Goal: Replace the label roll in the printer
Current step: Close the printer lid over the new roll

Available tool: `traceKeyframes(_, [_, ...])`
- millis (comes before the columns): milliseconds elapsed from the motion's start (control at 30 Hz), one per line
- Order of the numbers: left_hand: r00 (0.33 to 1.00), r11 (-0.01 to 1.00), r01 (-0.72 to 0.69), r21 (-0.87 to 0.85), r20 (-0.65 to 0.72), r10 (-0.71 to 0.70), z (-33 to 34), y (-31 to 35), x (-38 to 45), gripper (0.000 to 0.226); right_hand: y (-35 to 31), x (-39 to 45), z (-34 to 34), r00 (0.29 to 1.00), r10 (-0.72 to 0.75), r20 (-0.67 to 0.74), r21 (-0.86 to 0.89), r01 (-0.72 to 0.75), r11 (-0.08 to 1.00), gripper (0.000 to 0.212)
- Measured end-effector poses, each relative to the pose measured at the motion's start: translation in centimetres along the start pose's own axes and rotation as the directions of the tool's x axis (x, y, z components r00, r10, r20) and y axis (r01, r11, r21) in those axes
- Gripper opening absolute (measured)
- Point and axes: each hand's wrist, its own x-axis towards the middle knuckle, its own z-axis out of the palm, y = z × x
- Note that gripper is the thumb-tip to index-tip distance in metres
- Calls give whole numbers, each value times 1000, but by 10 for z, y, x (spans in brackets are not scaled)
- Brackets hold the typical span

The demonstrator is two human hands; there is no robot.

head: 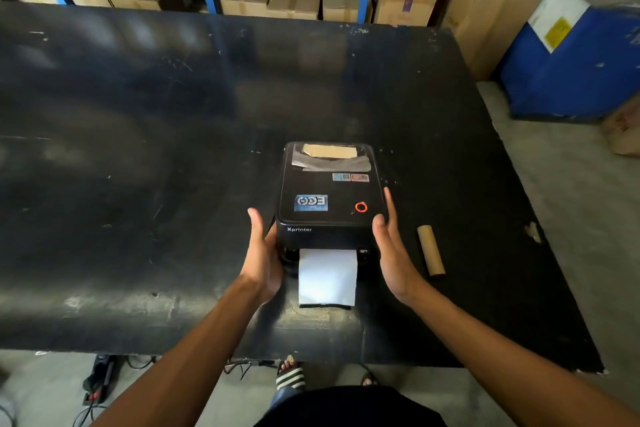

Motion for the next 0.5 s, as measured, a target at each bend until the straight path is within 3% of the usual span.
traceKeyframes(167, [997, 991, -18, 134, 81, 7, 1, 2, -4, 104, 10, -5, 4, 998, 14, -53, -27, -15, 1000, 68])
traceKeyframes(333, [998, 996, -55, 66, 48, 52, -1, -6, -6, 89, 21, -8, 4, 997, 5, -82, -78, -12, 997, 63])
traceKeyframes(500, [998, 996, -59, 69, 7, 58, -6, -9, -4, 73, 30, -4, 4, 992, 44, -115, 13, -42, 999, 67])
